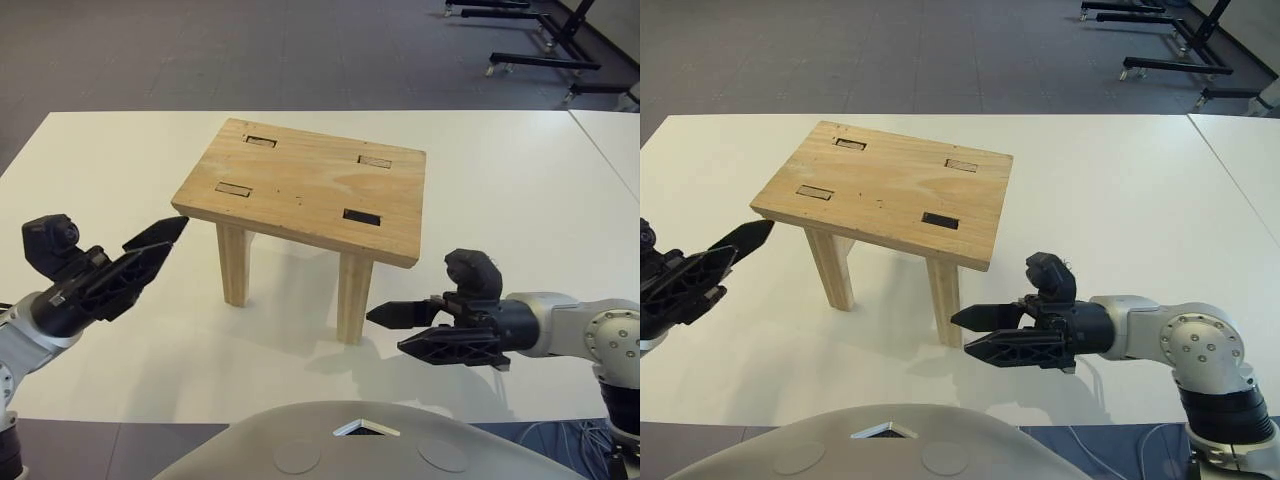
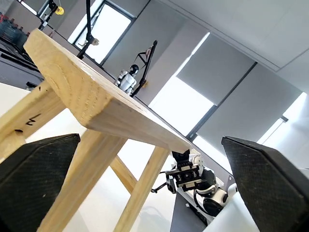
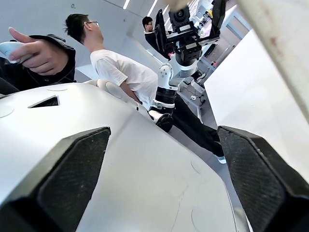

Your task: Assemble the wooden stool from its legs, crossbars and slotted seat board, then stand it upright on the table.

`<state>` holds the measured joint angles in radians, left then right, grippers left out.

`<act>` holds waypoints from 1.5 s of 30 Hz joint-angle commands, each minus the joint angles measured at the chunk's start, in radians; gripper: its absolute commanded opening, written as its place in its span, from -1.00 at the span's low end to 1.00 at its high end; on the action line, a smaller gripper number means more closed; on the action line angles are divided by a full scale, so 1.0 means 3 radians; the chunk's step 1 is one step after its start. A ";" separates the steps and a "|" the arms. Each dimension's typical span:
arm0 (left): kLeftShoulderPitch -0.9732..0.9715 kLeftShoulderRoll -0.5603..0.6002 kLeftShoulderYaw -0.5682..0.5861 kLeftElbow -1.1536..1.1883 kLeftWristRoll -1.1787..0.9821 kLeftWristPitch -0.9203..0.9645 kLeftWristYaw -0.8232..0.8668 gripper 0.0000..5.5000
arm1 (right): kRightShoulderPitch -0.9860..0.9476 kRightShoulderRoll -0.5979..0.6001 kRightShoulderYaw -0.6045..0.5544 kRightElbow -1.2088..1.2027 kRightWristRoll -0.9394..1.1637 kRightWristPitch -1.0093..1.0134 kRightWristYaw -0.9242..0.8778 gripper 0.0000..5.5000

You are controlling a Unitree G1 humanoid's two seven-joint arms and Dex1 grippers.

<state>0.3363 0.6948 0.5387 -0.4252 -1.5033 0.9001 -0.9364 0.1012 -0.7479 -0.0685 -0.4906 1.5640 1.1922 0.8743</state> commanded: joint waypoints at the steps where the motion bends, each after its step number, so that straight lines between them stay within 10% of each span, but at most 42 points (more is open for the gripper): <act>1: 0.0075 0.0100 -0.0136 -0.0180 0.0033 0.0118 -0.0139 0.96 | 0.0017 0.0087 0.0135 -0.0100 -0.0062 -0.0077 -0.0138 0.49; 13: -0.0981 0.0340 -0.1030 0.0509 0.1337 -0.0184 -0.0335 0.96 | -0.0435 0.0479 0.0477 0.0381 -0.0898 -0.0483 -0.0063 0.49; 25: -0.1726 0.0041 -0.1526 0.1270 0.2118 -0.0561 -0.0726 0.96 | -0.1482 0.1761 0.0597 0.1553 -0.2337 -0.1747 -0.0531 0.49; 38: -0.0925 -0.1780 -0.1362 -0.0594 0.2457 -0.2038 0.1252 0.96 | -0.0817 0.1842 -0.0300 0.0125 -0.1436 -0.2147 -0.0523 0.49; 45: -0.1467 -0.1913 -0.1373 -0.0109 0.3923 -0.2946 0.2064 0.96 | -0.1223 0.2326 -0.0005 0.0516 -0.4112 -0.3783 -0.2205 0.49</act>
<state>-0.0324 0.1242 0.1234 -0.5607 -0.4662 0.0998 -0.3932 -0.1904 -0.0574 -0.1329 -0.4310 0.6235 0.2208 0.3371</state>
